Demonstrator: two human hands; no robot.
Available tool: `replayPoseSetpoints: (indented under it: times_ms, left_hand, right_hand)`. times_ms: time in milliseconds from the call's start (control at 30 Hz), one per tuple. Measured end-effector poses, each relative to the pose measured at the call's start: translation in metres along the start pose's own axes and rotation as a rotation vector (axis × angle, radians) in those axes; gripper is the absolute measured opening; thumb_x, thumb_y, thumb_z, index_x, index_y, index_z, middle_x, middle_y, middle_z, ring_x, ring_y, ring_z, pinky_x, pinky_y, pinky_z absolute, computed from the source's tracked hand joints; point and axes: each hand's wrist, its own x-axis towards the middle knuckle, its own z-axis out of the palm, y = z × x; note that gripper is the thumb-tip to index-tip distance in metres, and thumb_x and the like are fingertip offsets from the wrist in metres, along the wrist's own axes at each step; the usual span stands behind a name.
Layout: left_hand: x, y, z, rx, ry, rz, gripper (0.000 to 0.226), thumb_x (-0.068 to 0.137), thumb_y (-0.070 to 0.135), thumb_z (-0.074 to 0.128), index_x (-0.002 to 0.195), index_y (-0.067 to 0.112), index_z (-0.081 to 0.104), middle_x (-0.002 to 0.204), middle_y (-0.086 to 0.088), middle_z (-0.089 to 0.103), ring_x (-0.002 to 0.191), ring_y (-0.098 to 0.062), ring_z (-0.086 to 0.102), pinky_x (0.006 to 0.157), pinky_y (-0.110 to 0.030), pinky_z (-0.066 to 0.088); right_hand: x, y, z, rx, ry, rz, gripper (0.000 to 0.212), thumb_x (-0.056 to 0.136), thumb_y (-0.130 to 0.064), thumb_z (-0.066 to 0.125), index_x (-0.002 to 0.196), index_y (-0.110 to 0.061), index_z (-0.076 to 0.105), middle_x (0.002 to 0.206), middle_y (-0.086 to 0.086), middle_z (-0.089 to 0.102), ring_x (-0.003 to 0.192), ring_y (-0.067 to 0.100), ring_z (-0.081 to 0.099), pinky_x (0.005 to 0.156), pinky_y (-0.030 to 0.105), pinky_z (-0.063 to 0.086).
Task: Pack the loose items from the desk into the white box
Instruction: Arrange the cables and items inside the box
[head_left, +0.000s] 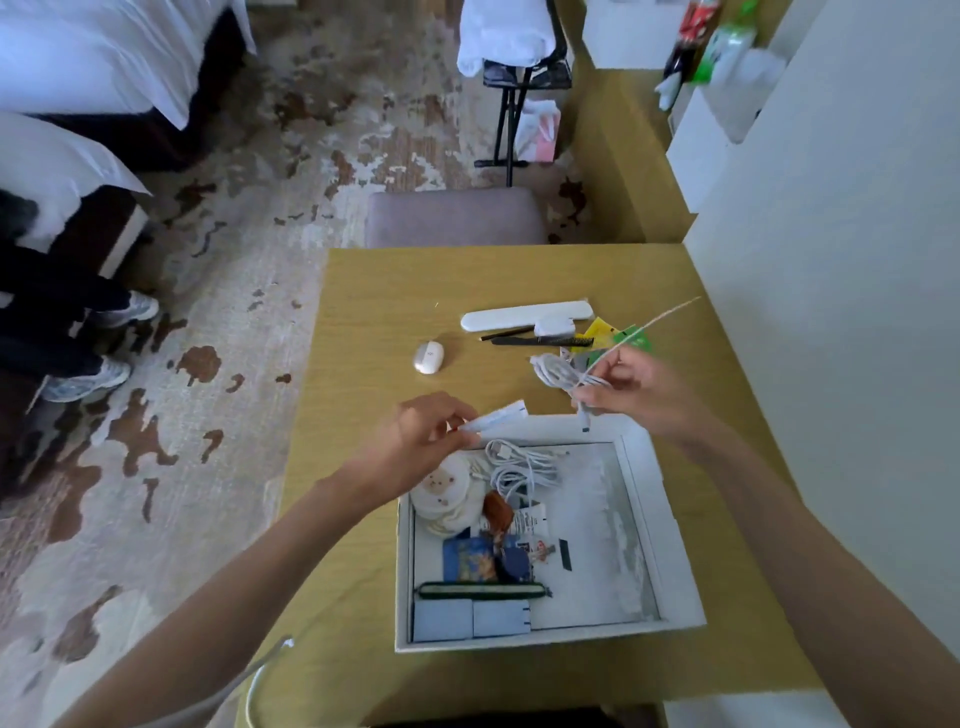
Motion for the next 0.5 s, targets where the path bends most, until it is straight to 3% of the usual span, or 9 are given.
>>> replayPoseSetpoints:
  times_ms: [67, 167, 233, 300, 400, 500]
  left_hand:
    - [-0.025, 0.007, 0.008, 0.119, -0.027, 0.154, 0.018, 0.088, 0.028, 0.064, 0.102, 0.017, 0.066, 0.09, 0.008, 0.063, 0.078, -0.008, 0.056, 0.066, -0.021, 0.044]
    - [-0.054, 0.011, 0.027, 0.369, -0.035, 0.304, 0.012, 0.084, 0.021, 0.067, 0.095, 0.016, 0.067, 0.087, 0.002, 0.068, 0.08, -0.017, 0.063, 0.059, -0.026, 0.046]
    - [-0.063, 0.011, 0.042, 0.484, -0.052, 0.359, 0.012, 0.077, 0.01, 0.071, 0.088, 0.015, 0.068, 0.078, -0.001, 0.069, 0.07, -0.022, 0.065, 0.056, -0.029, 0.048]
    - [-0.069, 0.01, 0.056, 0.611, -0.127, 0.35, 0.014, 0.08, 0.008, 0.066, 0.092, 0.016, 0.068, 0.08, 0.0, 0.07, 0.073, -0.023, 0.065, 0.067, -0.031, 0.048]
    - [-0.074, 0.007, 0.07, 0.794, -0.284, 0.237, 0.024, 0.093, 0.024, 0.047, 0.113, 0.019, 0.059, 0.107, -0.001, 0.068, 0.103, -0.024, 0.059, 0.097, -0.035, 0.036]
    - [-0.078, 0.009, 0.074, 0.871, -0.345, 0.179, 0.034, 0.092, 0.036, 0.047, 0.118, 0.016, 0.056, 0.117, -0.004, 0.063, 0.113, -0.026, 0.053, 0.102, -0.039, 0.034]
  right_hand:
    - [-0.025, 0.001, 0.009, -0.014, -0.027, 0.012, 0.024, 0.08, -0.014, 0.077, 0.088, -0.005, 0.056, 0.087, 0.009, 0.076, 0.08, 0.017, 0.072, 0.07, 0.024, 0.058]
    - [-0.054, 0.014, 0.024, -0.054, -0.048, 0.049, 0.025, 0.081, -0.013, 0.076, 0.089, -0.003, 0.056, 0.085, 0.011, 0.076, 0.08, 0.022, 0.071, 0.069, 0.029, 0.059]
    - [-0.069, 0.025, 0.032, -0.066, -0.055, 0.088, 0.025, 0.081, -0.014, 0.077, 0.088, -0.005, 0.056, 0.085, 0.009, 0.076, 0.079, 0.021, 0.071, 0.07, 0.031, 0.058]
    - [-0.082, 0.035, 0.04, -0.074, -0.067, 0.129, 0.025, 0.081, -0.018, 0.078, 0.087, -0.007, 0.056, 0.085, 0.008, 0.076, 0.079, 0.019, 0.071, 0.07, 0.032, 0.057]
    - [-0.094, 0.045, 0.048, -0.087, -0.072, 0.181, 0.029, 0.079, -0.021, 0.079, 0.088, -0.007, 0.055, 0.085, 0.007, 0.076, 0.08, 0.019, 0.071, 0.069, 0.03, 0.056]
    - [-0.1, 0.049, 0.052, -0.105, -0.094, 0.209, 0.033, 0.08, -0.021, 0.079, 0.093, -0.003, 0.055, 0.086, 0.008, 0.076, 0.078, 0.016, 0.07, 0.07, 0.03, 0.057]
